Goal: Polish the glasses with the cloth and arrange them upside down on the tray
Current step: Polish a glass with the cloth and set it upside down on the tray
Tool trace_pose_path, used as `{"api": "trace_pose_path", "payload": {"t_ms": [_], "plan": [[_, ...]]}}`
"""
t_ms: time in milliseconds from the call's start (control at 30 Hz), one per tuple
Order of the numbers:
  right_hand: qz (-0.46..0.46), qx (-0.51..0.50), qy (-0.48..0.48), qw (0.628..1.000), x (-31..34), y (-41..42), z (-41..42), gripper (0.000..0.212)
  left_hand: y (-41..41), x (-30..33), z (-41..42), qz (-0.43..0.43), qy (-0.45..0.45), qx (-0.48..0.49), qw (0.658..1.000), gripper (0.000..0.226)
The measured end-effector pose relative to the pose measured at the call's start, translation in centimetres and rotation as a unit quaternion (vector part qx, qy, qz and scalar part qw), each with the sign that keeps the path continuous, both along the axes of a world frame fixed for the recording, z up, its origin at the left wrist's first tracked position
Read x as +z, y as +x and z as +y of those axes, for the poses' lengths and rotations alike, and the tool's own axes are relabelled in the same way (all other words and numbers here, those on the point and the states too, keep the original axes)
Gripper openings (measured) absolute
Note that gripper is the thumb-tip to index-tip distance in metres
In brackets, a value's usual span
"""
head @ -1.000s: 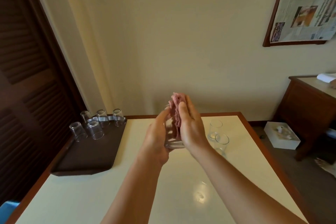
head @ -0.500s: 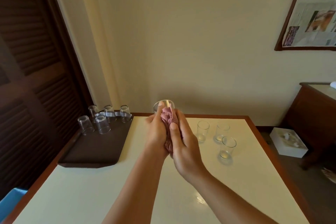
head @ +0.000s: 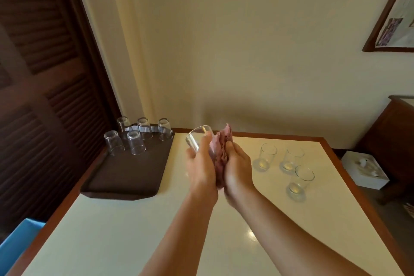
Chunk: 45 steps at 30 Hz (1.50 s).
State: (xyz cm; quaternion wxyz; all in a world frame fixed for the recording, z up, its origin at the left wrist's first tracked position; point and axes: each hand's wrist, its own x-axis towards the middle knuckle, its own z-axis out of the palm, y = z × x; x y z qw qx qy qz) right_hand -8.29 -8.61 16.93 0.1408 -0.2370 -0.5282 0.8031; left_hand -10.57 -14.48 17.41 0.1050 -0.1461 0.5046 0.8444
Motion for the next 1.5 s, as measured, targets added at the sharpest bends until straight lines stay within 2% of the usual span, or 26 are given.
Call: {"api": "trace_pose_path", "payload": {"t_ms": [33,67,100,133,167,267,367,433,500,567,667,733,800,967,1133,1233,1267,1300,1333,1367,1400,1433,1467,1500], "plan": [[-0.053,0.008,-0.107,0.993,-0.2,-1.0,-0.2,0.040,-0.7,-0.8,-0.3,0.004,-0.015,0.013,1.000,0.037],[-0.088,0.025,-0.195,0.976,-0.7,-1.9,-0.8,0.044,-1.6,-1.6,-0.9,0.021,-0.073,0.017,0.997,0.046],[-0.108,0.037,-0.242,0.964,-1.3,-2.7,-1.3,0.047,-2.6,-2.3,-1.6,0.043,-0.168,0.011,0.985,0.053],[-0.126,0.044,-0.251,0.959,-1.9,-3.6,-1.9,0.048,-3.6,-3.1,-2.5,0.070,-0.253,-0.002,0.965,0.054],[-0.149,0.048,-0.242,0.958,-2.3,-4.6,-2.6,0.049,-4.7,-4.0,-3.5,0.094,-0.300,-0.008,0.949,0.052],[-0.205,0.047,-0.190,0.959,-2.7,-8.2,-5.2,0.041,-8.9,-5.6,-7.2,0.134,-0.289,-0.010,0.948,0.054],[-0.220,0.045,-0.193,0.955,-3.1,-11.9,-6.6,0.037,-15.3,-6.4,-11.4,0.046,-0.258,-0.029,0.965,0.058],[-0.223,0.063,-0.172,0.958,-4.1,-14.6,-7.1,0.034,-20.3,-7.3,-14.3,-0.006,-0.304,-0.082,0.949,0.068],[-0.232,0.071,-0.101,0.965,-5.5,-17.0,-7.1,0.033,-24.6,-8.1,-16.4,-0.001,-0.417,-0.141,0.898,0.082],[-0.232,0.059,0.005,0.971,-7.4,-19.0,-6.7,0.029,-28.0,-8.5,-17.6,0.057,-0.539,-0.203,0.816,0.090],[-0.246,0.063,0.184,0.950,-10.4,-20.9,-5.8,0.032,-32.3,-8.9,-17.8,0.138,-0.638,-0.258,0.713,0.079],[-0.264,0.062,0.214,0.938,-12.0,-21.8,-4.9,0.033,-34.6,-9.9,-17.3,0.167,-0.674,-0.303,0.653,0.062],[-0.278,0.052,0.209,0.936,-13.4,-22.1,-4.1,0.035,-36.2,-11.3,-16.7,0.182,-0.694,-0.344,0.605,0.058],[-0.303,0.022,0.213,0.929,-15.7,-21.5,-1.8,0.036,-38.5,-14.7,-16.0,0.204,-0.720,-0.397,0.532,0.062],[-0.316,0.017,0.223,0.922,-17.0,-21.3,0.7,0.036,-39.7,-16.2,-15.3,0.202,-0.721,-0.419,0.513,0.063],[-0.321,0.025,0.218,0.921,-17.8,-20.6,1.8,0.037,-40.0,-16.2,-14.7,0.190,-0.730,-0.433,0.493,0.075],[-0.319,0.025,0.213,0.923,-18.0,-20.1,2.2,0.037,-39.9,-15.9,-14.5,0.187,-0.749,-0.431,0.466,0.083],[-0.317,0.029,0.206,0.925,-18.1,-19.6,2.6,0.037,-39.6,-15.5,-14.1,0.191,-0.777,-0.422,0.426,0.088],[-0.315,0.033,0.201,0.927,-18.1,-19.2,3.0,0.037,-39.2,-15.0,-13.6,0.200,-0.803,-0.405,0.387,0.091],[-0.310,0.033,0.196,0.930,-18.0,-18.5,3.7,0.037,-38.3,-14.3,-12.6,0.217,-0.820,-0.386,0.363,0.089],[-0.306,0.034,0.197,0.931,-17.9,-17.8,4.6,0.038,-37.1,-13.6,-11.0,0.234,-0.824,-0.372,0.359,0.084],[-0.301,0.034,0.200,0.932,-17.8,-17.2,5.5,0.039,-35.8,-12.9,-9.4,0.249,-0.813,-0.366,0.377,0.077],[-0.301,0.029,0.204,0.931,-17.8,-16.2,6.9,0.039,-34.1,-12.5,-6.9,0.267,-0.789,-0.373,0.408,0.070],[-0.302,0.025,0.206,0.931,-17.9,-15.4,8.1,0.039,-32.4,-12.4,-4.5,0.276,-0.752,-0.390,0.454,0.063]]}}
